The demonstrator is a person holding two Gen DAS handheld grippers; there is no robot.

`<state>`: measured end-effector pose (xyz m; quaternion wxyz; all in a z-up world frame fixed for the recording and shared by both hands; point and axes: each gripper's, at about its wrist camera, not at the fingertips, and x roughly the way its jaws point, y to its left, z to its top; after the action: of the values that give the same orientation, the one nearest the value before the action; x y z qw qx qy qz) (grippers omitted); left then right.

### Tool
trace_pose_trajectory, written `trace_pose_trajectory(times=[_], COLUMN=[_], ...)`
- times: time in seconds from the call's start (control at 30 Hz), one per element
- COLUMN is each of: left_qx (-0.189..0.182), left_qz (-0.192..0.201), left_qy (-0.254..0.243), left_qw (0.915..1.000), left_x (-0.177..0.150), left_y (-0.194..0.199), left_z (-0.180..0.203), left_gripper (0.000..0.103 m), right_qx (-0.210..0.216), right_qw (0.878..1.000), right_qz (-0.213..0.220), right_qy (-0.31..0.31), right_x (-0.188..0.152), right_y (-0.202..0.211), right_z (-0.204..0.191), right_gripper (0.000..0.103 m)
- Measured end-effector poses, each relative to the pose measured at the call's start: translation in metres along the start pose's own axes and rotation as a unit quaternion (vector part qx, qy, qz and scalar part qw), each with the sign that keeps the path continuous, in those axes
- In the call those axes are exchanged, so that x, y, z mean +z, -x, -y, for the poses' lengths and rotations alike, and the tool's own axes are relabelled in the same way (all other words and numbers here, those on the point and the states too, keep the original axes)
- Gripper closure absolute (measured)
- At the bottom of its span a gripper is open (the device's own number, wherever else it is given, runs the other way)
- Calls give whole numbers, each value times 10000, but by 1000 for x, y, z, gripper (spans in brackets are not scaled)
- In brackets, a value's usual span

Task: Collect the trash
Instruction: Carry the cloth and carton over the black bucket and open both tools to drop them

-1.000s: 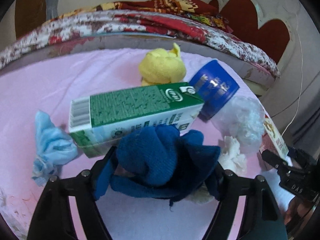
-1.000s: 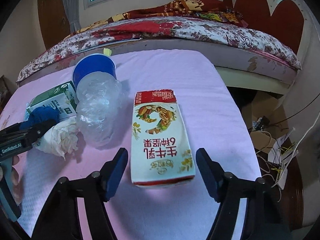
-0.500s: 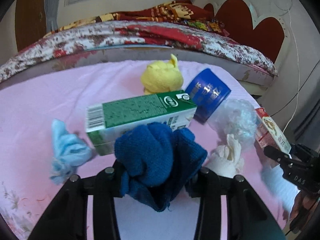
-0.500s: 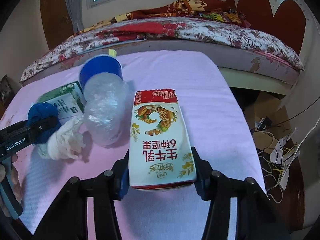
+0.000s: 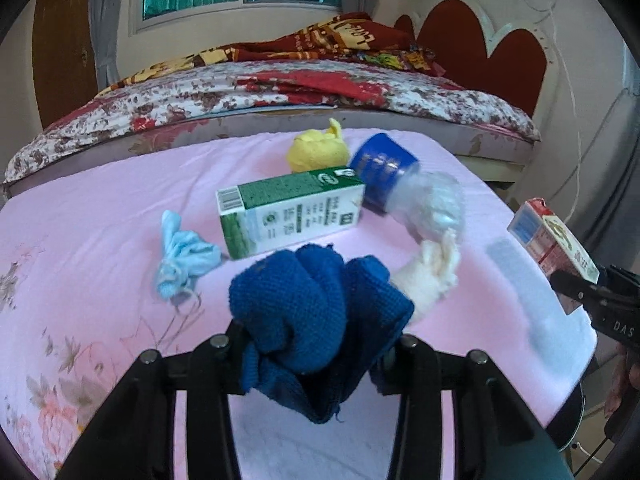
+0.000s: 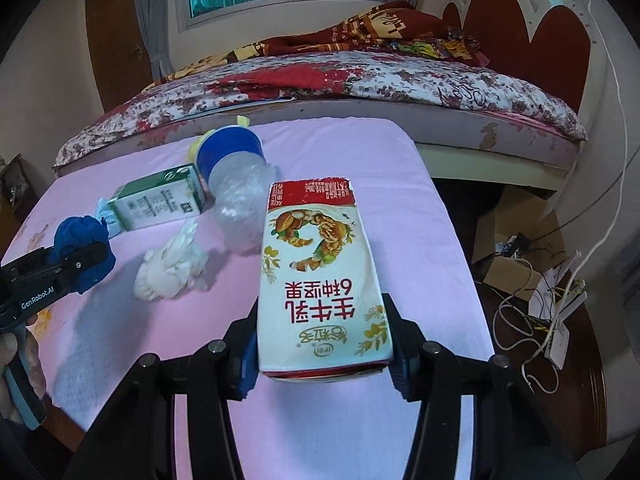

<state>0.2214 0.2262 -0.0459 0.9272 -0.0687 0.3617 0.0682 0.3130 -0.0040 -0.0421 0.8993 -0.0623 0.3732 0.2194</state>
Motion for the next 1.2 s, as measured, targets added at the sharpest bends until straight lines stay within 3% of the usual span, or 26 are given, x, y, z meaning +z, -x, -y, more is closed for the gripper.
trace_pose_trajectory(times=[0.57,1.2], left_qx=[-470,-1058], left_qz=[346,397], left_qy=[-503,-1162], left_qw=[9970,9868], left_x=[-38,-64], left_y=[74,94], left_z=[73,180], left_gripper=[62,62], right_qx=[-165,-648], right_qw=[9984,9926], right_qz=[504,631], right_qy=[-175,-814], right_x=[-66,-128], right_y=[124,187], right_z=[31,102], right_gripper=[49,49])
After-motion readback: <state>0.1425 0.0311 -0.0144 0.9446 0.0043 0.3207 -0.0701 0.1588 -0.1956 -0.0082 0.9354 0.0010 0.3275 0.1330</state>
